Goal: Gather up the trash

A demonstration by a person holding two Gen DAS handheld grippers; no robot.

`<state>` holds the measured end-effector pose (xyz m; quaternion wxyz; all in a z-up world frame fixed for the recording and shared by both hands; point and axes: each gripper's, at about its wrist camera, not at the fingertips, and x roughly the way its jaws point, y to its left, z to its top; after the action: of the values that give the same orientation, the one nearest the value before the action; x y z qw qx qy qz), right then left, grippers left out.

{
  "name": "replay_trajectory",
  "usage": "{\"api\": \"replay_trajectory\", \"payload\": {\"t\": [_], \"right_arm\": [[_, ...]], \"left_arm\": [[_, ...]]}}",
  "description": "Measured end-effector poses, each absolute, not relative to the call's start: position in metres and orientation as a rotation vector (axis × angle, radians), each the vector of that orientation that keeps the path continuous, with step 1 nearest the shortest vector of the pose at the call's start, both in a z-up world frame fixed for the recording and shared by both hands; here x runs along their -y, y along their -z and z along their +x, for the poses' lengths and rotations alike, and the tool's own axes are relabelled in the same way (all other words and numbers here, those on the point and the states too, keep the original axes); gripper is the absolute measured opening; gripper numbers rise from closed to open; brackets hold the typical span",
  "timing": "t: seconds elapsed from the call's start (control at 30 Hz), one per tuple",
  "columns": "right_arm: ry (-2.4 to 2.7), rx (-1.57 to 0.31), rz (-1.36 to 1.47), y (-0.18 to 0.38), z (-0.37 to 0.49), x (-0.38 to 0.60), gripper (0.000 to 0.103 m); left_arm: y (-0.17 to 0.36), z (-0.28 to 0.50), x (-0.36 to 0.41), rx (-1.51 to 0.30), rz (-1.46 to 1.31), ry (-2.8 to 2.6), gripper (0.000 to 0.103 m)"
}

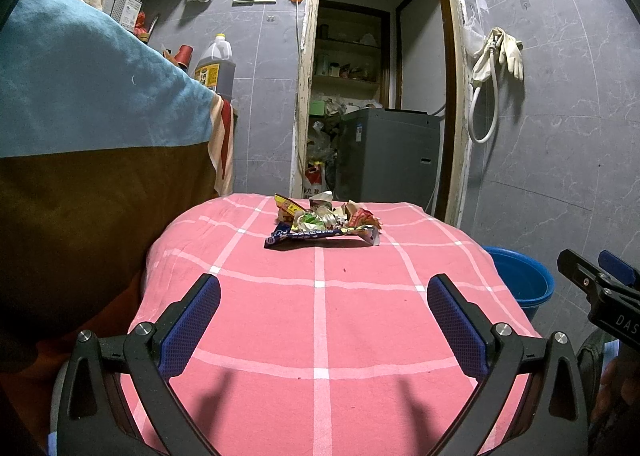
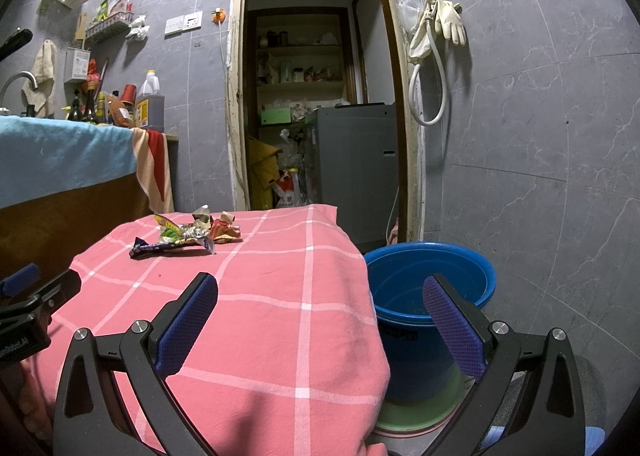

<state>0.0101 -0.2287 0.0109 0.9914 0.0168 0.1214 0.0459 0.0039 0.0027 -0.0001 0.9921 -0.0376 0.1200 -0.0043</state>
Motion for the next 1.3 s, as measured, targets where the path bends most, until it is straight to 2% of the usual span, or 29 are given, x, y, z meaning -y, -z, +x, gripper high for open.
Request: {"api": "replay_trajectory", "payload": {"t": [1.3], "right_arm": [[-0.112, -0.226, 0.032, -0.0162, 0.0124, 0.2248, 0.103]], "left_arm": [[-0.0061, 0.0114, -0.0092, -0.233, -0.099, -0.011, 0.101]]}}
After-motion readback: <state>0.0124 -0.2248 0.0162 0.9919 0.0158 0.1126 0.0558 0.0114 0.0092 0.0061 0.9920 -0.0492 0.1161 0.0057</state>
